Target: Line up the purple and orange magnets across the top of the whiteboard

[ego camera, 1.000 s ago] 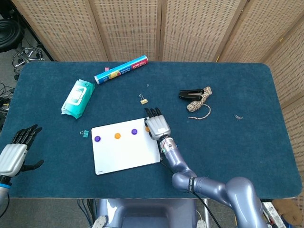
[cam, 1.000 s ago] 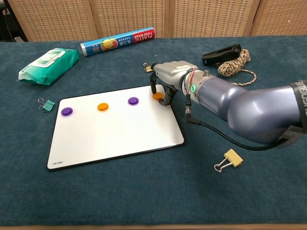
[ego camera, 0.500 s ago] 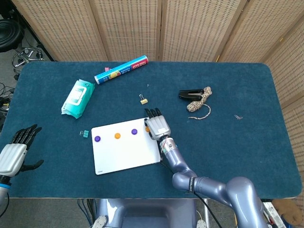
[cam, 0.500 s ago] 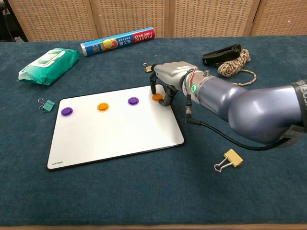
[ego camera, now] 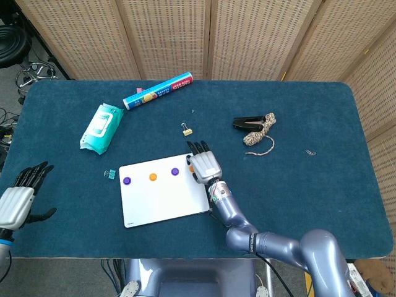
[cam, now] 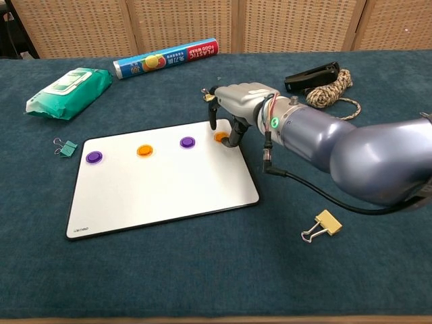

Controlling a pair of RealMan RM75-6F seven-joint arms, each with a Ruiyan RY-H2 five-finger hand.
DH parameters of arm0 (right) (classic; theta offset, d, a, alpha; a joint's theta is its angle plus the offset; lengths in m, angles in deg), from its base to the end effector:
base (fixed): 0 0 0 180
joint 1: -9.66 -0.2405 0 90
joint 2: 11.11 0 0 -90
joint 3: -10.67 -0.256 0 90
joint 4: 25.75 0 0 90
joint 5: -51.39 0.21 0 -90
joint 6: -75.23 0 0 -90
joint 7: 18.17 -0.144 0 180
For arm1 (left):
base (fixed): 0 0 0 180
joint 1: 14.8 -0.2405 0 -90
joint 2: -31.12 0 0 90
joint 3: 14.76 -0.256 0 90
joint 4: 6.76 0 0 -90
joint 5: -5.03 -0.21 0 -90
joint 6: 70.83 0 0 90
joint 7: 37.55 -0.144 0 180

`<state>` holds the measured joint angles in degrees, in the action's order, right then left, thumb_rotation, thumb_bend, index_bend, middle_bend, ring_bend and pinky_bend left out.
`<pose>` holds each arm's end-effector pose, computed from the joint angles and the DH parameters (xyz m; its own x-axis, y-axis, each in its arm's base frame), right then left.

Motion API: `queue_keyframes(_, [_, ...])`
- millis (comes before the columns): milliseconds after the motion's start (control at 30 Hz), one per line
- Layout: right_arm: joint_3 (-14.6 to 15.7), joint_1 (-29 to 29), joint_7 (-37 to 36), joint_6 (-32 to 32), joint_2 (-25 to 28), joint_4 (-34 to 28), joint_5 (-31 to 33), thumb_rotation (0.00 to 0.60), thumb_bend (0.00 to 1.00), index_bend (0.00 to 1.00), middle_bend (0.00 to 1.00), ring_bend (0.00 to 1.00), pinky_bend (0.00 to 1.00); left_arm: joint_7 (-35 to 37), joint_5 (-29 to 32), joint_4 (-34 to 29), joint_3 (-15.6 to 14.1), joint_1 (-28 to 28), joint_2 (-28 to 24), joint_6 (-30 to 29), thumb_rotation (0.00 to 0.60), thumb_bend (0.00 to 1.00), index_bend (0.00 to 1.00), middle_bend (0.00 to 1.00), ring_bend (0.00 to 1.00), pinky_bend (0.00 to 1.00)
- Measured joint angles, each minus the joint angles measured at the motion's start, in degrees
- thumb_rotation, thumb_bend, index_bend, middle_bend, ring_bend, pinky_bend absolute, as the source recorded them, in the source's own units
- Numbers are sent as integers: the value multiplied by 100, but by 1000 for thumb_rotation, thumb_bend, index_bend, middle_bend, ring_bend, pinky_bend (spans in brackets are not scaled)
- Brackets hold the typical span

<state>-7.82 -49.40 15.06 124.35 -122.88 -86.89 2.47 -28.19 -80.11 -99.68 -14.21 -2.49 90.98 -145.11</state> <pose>-0.0554 -0.3869 -0.1122 0.5107 -0.2476 0.8233 -0.8307 -0.3889 0.3984 -0.3072 0.2108 0.1541 0.3171 0.1801 0.9311 0.9482 -0.0785 -0.3077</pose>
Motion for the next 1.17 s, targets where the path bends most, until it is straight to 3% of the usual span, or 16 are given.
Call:
queue_keyframes(167, [103, 210, 51, 357, 466, -804, -242, 600, 411, 335, 0, 0, 0, 5, -23, -9, 5, -22, -13, -65, 600, 196, 0, 0, 0, 0])
queue_keyframes(333, [340, 653, 12, 923, 1288, -1773, -748, 600, 404, 266, 0, 0, 0, -150, -24, -8, 33, -82, 30, -236, 600, 196, 0, 0, 0, 0])
queue_keyframes(600, [964, 1743, -415, 1944, 2805, -2875, -1676, 600, 14, 57, 0, 0, 0, -389, -67, -71, 16, -170, 101, -390, 600, 197, 0, 0, 0, 0])
queue_keyframes(800, [1394, 2582, -1080, 2683, 3630, -3168, -2154, 600, 0, 0, 0, 0, 0, -535, -15, -65, 59, -243, 160, -549, 600, 196, 0, 0, 0, 0])
queue_keyframes(1167, [1995, 4069, -2517, 3866, 4224, -2936, -2683, 600, 0, 0, 0, 0, 0, -470, 339, -48, 153, -460, 232, -718, 600, 195, 0, 0, 0, 0])
